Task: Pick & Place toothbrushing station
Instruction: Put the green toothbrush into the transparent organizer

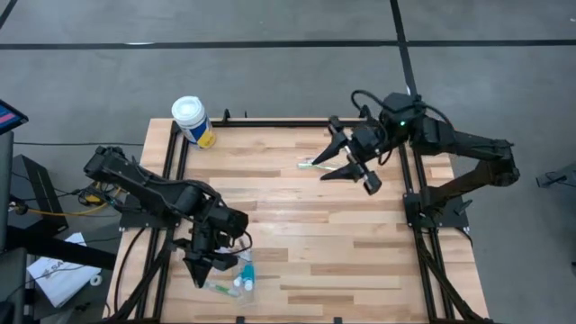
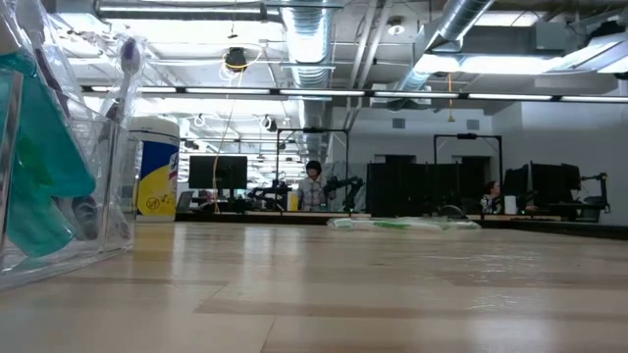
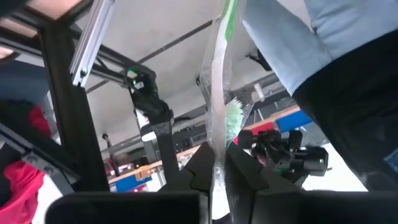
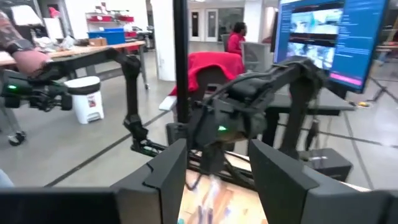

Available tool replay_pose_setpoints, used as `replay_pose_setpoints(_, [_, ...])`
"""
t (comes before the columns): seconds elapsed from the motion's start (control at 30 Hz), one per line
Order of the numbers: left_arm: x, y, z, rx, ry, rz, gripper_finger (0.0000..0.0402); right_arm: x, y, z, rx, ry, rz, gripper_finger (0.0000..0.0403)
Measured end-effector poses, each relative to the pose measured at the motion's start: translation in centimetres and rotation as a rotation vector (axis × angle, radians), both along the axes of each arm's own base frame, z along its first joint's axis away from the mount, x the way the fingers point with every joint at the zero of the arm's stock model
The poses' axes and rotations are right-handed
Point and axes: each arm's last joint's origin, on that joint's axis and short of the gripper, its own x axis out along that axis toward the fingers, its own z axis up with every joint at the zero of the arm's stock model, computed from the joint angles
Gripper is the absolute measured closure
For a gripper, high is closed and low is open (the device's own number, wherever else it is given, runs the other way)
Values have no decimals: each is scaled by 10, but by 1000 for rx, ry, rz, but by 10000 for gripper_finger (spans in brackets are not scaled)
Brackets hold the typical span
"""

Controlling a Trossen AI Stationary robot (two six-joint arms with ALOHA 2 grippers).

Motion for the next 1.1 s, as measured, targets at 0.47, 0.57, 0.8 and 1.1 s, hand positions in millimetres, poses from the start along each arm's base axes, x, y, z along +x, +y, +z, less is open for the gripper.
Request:
replay_pose_setpoints(0.47, [18, -8, -23, 60, 34, 5, 392, -14, -6, 7, -59, -44, -26, 231])
replay_pose_setpoints(0.57, [27, -12, -34, 65, 39, 0, 392, -14, -6, 7, -60, -42, -25, 235])
replay_pose_setpoints(0.8, [47, -20, -60, 77, 46, -6, 392, -14, -6, 6, -68, -42, -24, 235])
replay_pose_setpoints(1.1, [62, -27, -75, 70, -9, -8, 356, -14, -6, 6, -68, -43, -21, 237])
